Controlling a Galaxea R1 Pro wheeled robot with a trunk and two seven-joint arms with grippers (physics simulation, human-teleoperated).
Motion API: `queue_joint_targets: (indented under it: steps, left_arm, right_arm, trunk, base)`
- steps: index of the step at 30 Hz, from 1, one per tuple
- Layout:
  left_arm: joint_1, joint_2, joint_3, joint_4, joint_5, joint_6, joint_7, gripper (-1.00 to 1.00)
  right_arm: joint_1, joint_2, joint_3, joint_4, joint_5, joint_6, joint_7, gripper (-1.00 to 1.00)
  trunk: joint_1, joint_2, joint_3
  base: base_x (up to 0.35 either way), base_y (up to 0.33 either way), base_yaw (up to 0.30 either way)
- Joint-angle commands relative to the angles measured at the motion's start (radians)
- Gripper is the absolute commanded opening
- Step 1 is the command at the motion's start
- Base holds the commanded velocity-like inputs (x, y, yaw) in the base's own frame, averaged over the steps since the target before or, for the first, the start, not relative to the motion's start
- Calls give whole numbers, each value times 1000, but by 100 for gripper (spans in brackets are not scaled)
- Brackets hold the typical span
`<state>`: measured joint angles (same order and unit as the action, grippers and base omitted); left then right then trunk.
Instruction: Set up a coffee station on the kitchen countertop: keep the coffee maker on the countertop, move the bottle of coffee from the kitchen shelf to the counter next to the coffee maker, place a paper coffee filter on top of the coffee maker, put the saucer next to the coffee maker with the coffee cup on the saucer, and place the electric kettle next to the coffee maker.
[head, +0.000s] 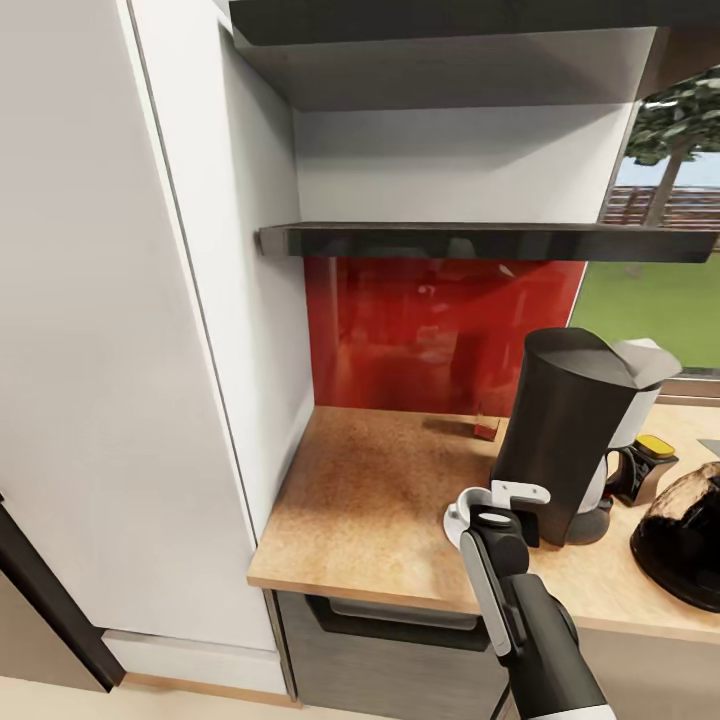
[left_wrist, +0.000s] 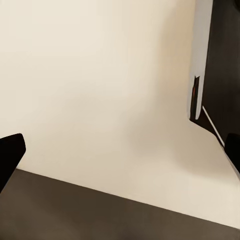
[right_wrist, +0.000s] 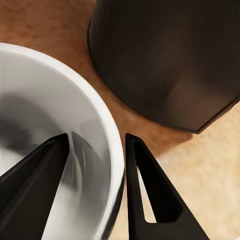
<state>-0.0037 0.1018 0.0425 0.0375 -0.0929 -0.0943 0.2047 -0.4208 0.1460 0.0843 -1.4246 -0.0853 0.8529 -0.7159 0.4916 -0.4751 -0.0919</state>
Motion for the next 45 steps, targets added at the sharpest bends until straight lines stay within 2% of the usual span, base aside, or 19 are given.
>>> queue_joint_targets:
  steps: [1, 45]
  left_arm:
    - [-1, 0, 4, 2, -10, -5, 4, 100]
    - [-1, -4, 3, 2, -10, -5, 4, 100]
  right_arm:
    - [-1, 0, 1, -1, -8, 3, -10, -100]
    - [-1, -2, -3, 69, -7, 5, -13, -100]
  trunk:
    - [1, -2, -2]
    - [1, -2, -2]
  base:
    - [2, 0, 0]
    - [18, 0, 0]
